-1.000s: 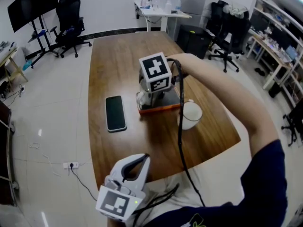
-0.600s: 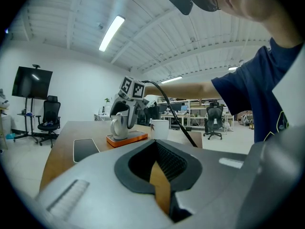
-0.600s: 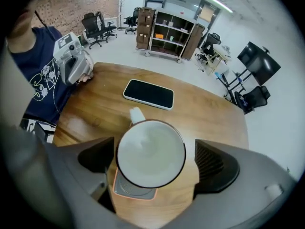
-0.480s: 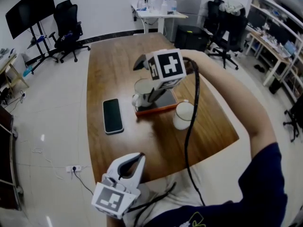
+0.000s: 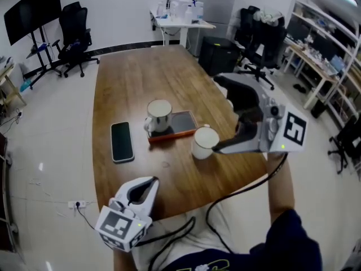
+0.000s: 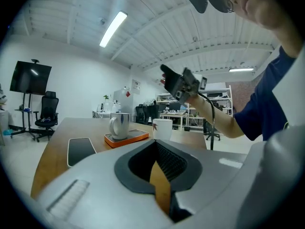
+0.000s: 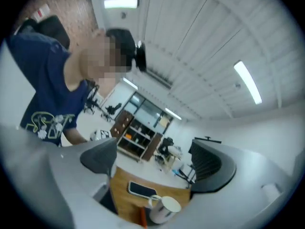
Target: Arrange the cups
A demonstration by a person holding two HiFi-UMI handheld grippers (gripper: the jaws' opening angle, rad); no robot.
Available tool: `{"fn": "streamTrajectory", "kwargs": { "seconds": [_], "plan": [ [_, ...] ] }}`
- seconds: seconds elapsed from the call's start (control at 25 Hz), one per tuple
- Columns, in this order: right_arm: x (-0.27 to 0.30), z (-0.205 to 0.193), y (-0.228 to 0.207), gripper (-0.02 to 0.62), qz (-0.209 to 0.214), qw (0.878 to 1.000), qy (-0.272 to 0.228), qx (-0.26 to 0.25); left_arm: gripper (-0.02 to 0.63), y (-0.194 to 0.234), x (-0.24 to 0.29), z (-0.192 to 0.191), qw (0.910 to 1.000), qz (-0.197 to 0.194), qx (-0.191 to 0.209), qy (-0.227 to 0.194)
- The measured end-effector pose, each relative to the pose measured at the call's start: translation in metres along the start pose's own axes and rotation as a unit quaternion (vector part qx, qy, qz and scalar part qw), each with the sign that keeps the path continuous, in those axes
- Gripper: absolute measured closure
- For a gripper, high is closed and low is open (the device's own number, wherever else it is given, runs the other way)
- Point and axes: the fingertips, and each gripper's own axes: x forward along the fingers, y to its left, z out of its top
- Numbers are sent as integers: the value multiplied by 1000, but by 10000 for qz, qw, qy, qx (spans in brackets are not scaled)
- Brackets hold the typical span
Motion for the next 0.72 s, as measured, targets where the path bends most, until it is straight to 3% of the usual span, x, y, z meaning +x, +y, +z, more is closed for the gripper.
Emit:
{"fn": "streamTrajectory", "kwargs": {
  "seconds": [0.08, 0.16, 0.4, 0.56, 0.72],
  "plan": [
    [-34, 6, 28, 117, -215, 9983, -482, 240, 603, 1, 1, -1, 10000, -31, -15, -5],
    [-60, -2, 42, 186, -655, 9942, -687, 514, 603, 2, 2, -1, 10000, -42, 1, -8],
    [-92, -67, 50, 218, -2058, 9668, -487, 1432, 603, 3, 3, -1, 10000, -9, 5, -17],
    [-87, -100, 62, 241, -2265, 9575, -79, 1782, 603, 2, 3, -1, 10000, -29, 37, -7],
    [-82, -118, 74, 369, -2299, 9538, 350, 1904, 603, 2, 2, 0, 9999, -56, 102, -20]
  ]
}}
